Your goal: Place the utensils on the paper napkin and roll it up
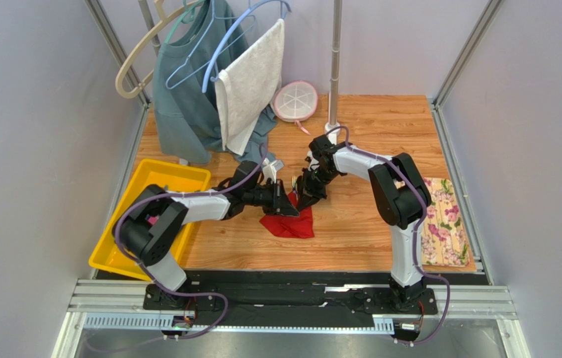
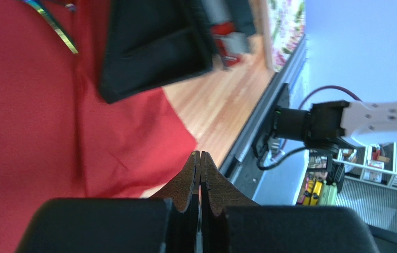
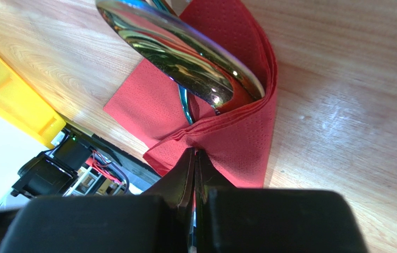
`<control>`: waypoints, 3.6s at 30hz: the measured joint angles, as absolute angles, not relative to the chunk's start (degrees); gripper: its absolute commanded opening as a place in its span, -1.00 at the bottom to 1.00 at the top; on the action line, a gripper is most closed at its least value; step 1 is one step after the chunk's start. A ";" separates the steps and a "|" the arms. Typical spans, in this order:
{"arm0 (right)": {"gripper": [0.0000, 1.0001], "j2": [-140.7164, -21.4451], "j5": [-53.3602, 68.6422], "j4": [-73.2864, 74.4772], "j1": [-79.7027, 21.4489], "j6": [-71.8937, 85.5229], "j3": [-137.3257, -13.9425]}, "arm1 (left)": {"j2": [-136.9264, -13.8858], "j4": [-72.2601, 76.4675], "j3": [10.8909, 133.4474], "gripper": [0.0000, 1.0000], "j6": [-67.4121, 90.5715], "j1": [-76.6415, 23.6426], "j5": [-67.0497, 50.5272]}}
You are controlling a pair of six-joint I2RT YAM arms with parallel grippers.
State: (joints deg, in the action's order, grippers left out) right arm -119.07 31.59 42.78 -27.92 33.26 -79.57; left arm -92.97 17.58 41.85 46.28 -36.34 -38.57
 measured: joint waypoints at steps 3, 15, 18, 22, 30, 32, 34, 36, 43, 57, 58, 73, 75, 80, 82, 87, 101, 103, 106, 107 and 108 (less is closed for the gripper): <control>-1.00 -119.07 31.59 42.78 -27.92 33.26 -79.57 | -97.49 18.11 42.72 -1.00 47.11 -36.51 -37.47; -0.76 -119.04 31.55 42.13 -27.11 31.33 -81.03 | -108.97 10.15 50.94 -1.00 43.75 -35.27 -35.73; -0.61 -118.43 32.69 41.17 -26.02 28.99 -80.84 | -109.16 9.56 51.40 -1.00 43.20 -34.37 -35.94; -0.72 -113.93 37.91 39.38 -24.43 26.98 -76.55 | -109.36 9.61 51.44 -1.00 43.18 -34.04 -36.40; -1.00 -108.57 46.19 34.00 -25.34 27.90 -64.38 | -109.62 9.39 51.77 -1.00 43.11 -33.93 -36.82; -1.00 -108.66 46.65 33.30 -25.89 28.38 -63.68 | -109.73 9.19 51.92 -1.00 43.09 -33.91 -36.93; -1.00 -109.12 46.87 32.29 -26.33 28.69 -63.57 | -109.80 9.15 51.96 -1.00 43.09 -33.80 -37.06; -1.00 -110.41 46.87 31.14 -26.52 28.82 -63.44 | -109.93 9.19 51.96 -1.00 43.13 -33.69 -37.32; -1.00 -114.26 47.51 30.13 -26.20 28.99 -62.74 | -110.06 9.43 51.96 -1.00 43.18 -33.34 -37.67; -0.72 -106.56 37.67 32.82 -26.44 28.25 -66.76 | -110.06 10.00 51.81 -1.00 43.11 -32.84 -37.63; -0.75 -105.62 36.73 32.69 -26.46 28.01 -68.07 | -110.06 10.07 51.79 -1.00 43.07 -32.84 -37.63; -0.94 -112.36 30.33 31.22 -28.36 28.12 -75.18 | -110.06 10.13 51.75 -1.00 42.65 -32.84 -37.65; -0.95 -112.99 30.04 30.79 -28.60 28.38 -75.18 | -110.06 10.13 51.75 -1.00 42.63 -32.84 -37.65; -0.98 -114.83 29.17 29.65 -28.88 28.73 -75.37 | -110.06 10.15 51.75 -1.00 42.52 -32.84 -37.65; -0.99 -115.37 28.58 29.36 -29.26 28.88 -75.37 | -110.06 10.15 51.75 -1.00 42.52 -32.84 -37.67; -1.00 -115.52 25.98 28.69 -30.13 28.88 -75.37 | -109.91 11.03 51.35 -0.93 42.59 -32.84 -37.65; -1.00 -116.18 26.22 28.40 -30.41 29.39 -75.57 | -103.50 12.64 46.98 -0.76 43.35 -31.92 -37.01; -1.00 -116.38 26.35 28.49 -30.41 29.56 -75.79 | -103.53 11.81 46.98 -0.88 43.31 -32.05 -36.93; -0.99 -116.97 27.05 28.71 -30.37 29.74 -76.55 | -104.20 10.15 47.00 -1.00 43.03 -32.10 -35.88; -0.95 -117.08 27.20 28.93 -30.35 29.74 -76.90 | -104.73 9.63 47.00 -1.00 42.98 -32.03 -35.46; -0.92 -117.23 27.22 29.17 -30.35 29.67 -77.21 | -105.45 9.21 47.00 -1.00 43.24 -31.79 -35.27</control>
